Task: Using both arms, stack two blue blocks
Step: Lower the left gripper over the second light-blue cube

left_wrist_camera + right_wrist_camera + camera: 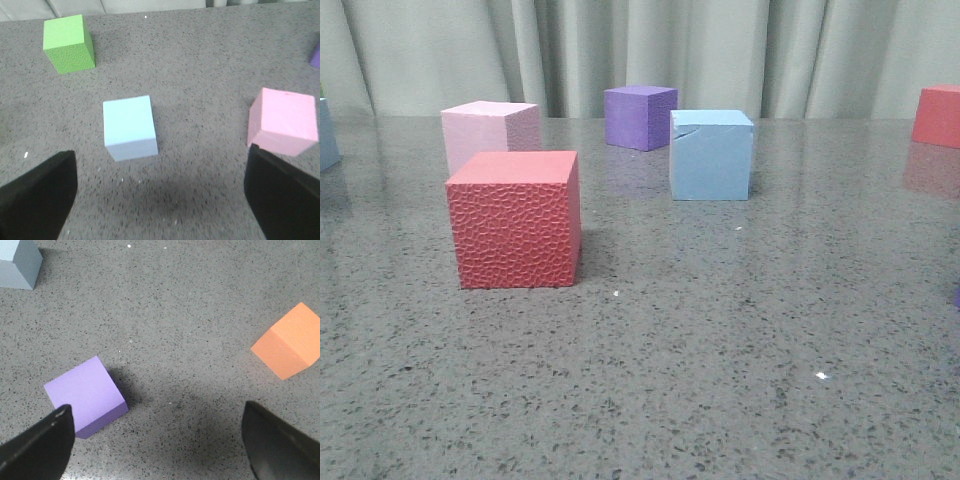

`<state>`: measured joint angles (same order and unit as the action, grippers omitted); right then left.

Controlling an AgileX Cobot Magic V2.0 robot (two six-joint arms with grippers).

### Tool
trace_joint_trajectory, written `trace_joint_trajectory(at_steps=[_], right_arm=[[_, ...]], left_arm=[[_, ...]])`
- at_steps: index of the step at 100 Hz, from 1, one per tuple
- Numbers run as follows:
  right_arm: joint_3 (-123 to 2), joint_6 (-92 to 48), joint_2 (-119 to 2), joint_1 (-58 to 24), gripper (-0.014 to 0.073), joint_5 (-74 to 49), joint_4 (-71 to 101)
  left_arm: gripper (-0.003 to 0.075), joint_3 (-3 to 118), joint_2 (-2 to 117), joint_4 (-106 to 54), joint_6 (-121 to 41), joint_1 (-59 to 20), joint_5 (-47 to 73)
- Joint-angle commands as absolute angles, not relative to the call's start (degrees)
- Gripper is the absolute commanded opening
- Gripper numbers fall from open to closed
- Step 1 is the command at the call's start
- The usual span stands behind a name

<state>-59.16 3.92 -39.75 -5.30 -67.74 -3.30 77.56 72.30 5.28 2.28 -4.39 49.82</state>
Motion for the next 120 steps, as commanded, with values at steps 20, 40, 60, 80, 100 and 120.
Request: trace_joint_trajectory(at_steps=[20,40,60,80,100,120], right_arm=[[-60.34,3.44,-39.72,-4.98,0.0664,-64.14,-4.20],[-60.34,3.44,-39.72,-4.98,0.0664,-63.94,-4.20],[-60.34,3.44,-39.72,-4.98,0.0664,-63.18,-4.20],[-60.34,3.44,-39.72,-4.98,0.0664,-63.18,-4.20],[-60.34,3.44,-39.72,-4.98,0.0664,-63.25,-4.20],[-60.34,3.44,-39.72,-4.98,0.0664,-63.25,-4.20]], left_arm=[[0.0640,86.01,82.24,5.62,2.95,-4.29,45.59],[0.0640,87.96,87.20,5.62,3.22,-1.93,45.35],[0.0640,88.07,89.53,5.40,3.22,0.00,43.45],[0.0640,88.07,92.16,5.40,3.22,0.50,42.78],[0.0640,88.07,94.49,5.40,3.22,0.50,42.78],[0.0639,88.07,96.51,5.40,3.22,0.50,42.54]])
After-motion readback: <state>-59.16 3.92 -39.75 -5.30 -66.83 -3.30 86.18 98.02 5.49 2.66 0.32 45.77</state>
